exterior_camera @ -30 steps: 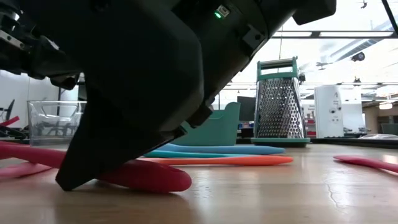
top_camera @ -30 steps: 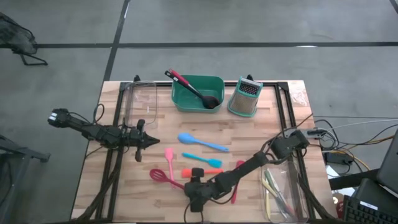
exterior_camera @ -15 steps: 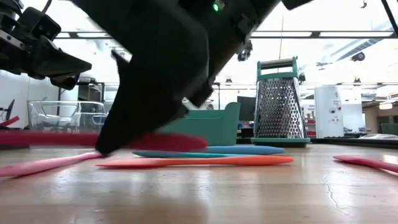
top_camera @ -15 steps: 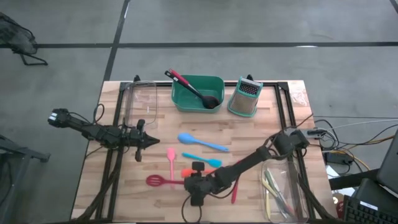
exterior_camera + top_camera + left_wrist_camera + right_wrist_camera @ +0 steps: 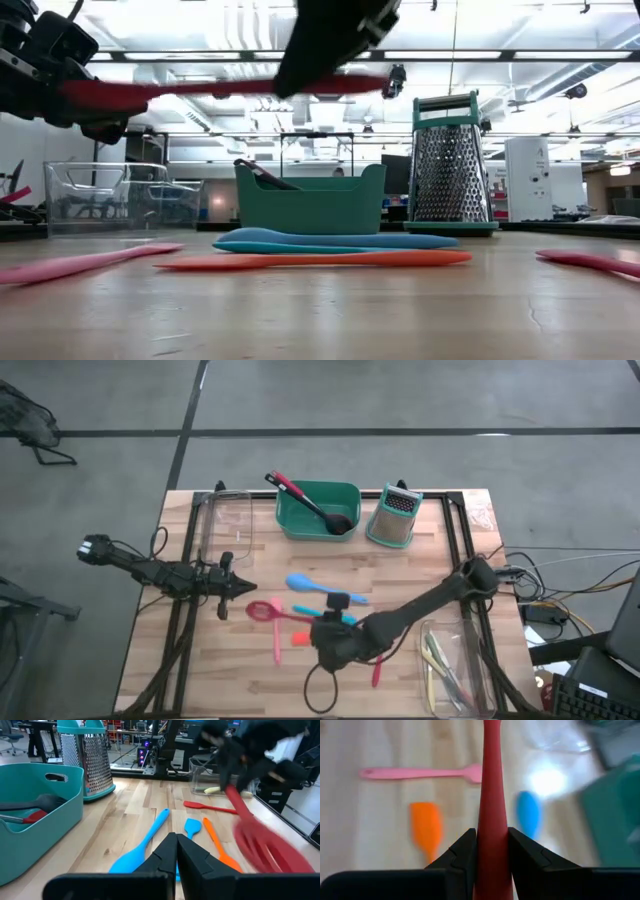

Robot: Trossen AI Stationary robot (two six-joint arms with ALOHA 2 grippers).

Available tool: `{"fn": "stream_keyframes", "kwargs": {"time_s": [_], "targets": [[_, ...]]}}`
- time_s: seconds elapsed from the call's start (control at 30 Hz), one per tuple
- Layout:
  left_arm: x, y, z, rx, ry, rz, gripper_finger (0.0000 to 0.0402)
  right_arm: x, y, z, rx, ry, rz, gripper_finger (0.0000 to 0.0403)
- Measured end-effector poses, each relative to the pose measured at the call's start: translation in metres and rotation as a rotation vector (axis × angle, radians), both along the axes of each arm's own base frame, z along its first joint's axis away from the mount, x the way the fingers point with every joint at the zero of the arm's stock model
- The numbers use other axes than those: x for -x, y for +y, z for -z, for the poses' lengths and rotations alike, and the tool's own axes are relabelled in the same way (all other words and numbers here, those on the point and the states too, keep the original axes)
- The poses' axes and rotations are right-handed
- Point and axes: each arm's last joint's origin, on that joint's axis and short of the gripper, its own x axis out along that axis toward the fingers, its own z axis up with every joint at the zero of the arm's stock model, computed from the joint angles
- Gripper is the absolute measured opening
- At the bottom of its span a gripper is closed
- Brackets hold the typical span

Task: Pick & Place Kitchen Items
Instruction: Put the red serving spoon into the green bin

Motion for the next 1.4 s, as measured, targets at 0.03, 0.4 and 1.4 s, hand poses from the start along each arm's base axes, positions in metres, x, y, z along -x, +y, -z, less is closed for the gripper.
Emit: {"fn": "stream_keyframes", "kwargs": {"time_s": [0.03, 0.4, 1.4], "targets": [[0.0, 0.0, 0.0, 0.0, 0.0, 0.0, 0.0012, 0.003, -0.003, -0.007, 0.026, -0.008, 0.011, 0.0084], [0.0, 0.0, 0.0, 0.0, 0.0, 0.0, 0.0012, 0.016, -0.054, -0.076, 0.155, -0.112, 0.088, 0.0085], [0.0, 0.0, 0.0, 0.0, 0.0, 0.0, 0.0012, 0.014, -0.305, -0.089, -0.08, -0.129, 0.329, 0.0084]]}}
